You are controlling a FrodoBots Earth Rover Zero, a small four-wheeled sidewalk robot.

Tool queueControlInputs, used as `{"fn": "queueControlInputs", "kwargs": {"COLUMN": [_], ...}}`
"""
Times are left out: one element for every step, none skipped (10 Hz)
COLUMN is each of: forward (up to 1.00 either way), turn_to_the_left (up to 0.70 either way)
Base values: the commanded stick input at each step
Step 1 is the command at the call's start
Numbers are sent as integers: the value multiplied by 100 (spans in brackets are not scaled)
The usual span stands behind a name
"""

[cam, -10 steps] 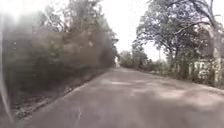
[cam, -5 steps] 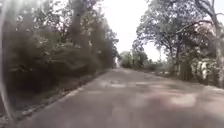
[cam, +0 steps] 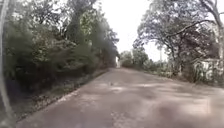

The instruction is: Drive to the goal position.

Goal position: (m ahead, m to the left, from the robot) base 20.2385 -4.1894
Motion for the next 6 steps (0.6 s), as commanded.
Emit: {"fn": "queueControlInputs", "kwargs": {"forward": [70,70,70,70,70,70], "turn_to_the_left": [0,0,0,0,0,0]}}
